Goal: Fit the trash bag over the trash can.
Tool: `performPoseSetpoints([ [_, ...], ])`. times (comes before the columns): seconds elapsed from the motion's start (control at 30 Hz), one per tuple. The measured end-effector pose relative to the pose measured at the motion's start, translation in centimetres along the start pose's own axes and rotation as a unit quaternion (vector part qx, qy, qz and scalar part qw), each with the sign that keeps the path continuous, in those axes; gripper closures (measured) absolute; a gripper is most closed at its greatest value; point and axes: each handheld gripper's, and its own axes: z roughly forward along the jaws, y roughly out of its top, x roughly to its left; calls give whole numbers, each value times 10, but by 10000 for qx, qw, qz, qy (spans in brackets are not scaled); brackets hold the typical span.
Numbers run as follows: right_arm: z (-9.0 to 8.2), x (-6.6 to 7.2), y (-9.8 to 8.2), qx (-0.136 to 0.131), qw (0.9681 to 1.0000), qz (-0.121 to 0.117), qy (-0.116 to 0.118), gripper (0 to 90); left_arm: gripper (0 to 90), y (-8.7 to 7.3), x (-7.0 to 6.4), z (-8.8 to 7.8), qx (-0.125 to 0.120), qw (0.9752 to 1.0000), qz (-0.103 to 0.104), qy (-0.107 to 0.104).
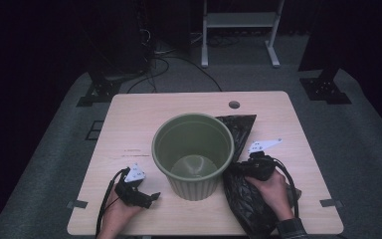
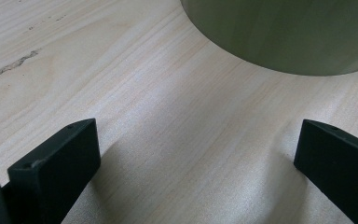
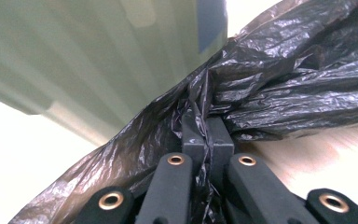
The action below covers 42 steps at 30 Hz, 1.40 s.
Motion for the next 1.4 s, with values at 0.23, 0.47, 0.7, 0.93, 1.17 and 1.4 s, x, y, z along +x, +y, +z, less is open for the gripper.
performPoseSetpoints([
  [0.23,-23,7,11,-98,9997,-132,181,890,0,0,0,0,-1,10000,0,1],
  [0.47,-43,16,23,-219,9981,-268,516,890,0,0,0,0,0,10000,-1,0],
  [0.7,-59,31,40,-284,9948,-569,801,890,0,0,0,0,-6,10000,3,1],
  [0.93,-75,43,52,-388,9902,-786,1086,889,0,0,0,0,5,10000,14,-1],
  [1.17,-89,53,67,-427,9841,-994,1410,889,0,0,0,0,3,10000,14,0],
  [1.4,-95,62,81,-463,9779,-1162,1678,889,0,0,0,0,4,10000,14,-1],
])
